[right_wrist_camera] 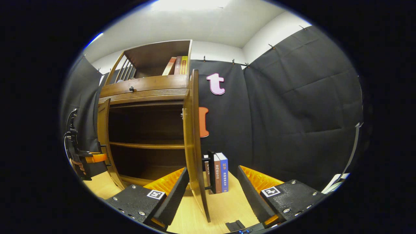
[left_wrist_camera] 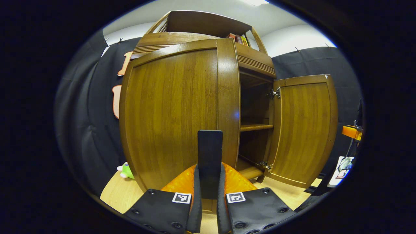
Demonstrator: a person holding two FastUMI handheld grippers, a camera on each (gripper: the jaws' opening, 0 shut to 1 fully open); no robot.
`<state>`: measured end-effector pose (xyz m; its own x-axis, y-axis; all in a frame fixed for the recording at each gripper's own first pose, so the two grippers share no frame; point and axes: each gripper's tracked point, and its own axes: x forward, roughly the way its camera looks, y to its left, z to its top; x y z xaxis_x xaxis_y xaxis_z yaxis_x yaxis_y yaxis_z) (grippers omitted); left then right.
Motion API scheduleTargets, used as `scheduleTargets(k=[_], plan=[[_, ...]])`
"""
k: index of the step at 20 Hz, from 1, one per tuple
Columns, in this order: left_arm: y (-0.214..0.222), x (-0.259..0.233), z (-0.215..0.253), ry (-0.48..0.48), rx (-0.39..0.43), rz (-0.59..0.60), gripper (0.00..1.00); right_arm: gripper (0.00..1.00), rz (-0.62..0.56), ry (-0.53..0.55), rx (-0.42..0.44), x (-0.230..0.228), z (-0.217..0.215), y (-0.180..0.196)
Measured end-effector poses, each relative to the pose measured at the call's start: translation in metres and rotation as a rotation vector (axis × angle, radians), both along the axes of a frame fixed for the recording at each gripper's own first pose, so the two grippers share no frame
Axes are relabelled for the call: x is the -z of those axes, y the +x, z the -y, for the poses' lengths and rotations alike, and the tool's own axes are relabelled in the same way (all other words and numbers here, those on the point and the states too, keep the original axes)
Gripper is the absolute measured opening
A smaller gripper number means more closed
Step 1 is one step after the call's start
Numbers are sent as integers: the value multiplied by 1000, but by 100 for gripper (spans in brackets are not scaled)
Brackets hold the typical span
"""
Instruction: Open the right door of the double-door shoe cabinet with the right hand, and open the left door with the left hand.
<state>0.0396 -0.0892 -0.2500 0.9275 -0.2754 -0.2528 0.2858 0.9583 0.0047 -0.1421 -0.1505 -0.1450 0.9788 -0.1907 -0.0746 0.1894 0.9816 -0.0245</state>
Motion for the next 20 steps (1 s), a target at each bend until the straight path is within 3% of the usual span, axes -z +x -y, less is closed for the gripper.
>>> scheduleTargets(k=[11,20], plan=[[-43,-14,-43,0,-26,6,25,92,-11,14,-102,5,-57,12],[-69,-24,-87,41,-102,-10,25,92,-28,49,-178,17,-97,25]])
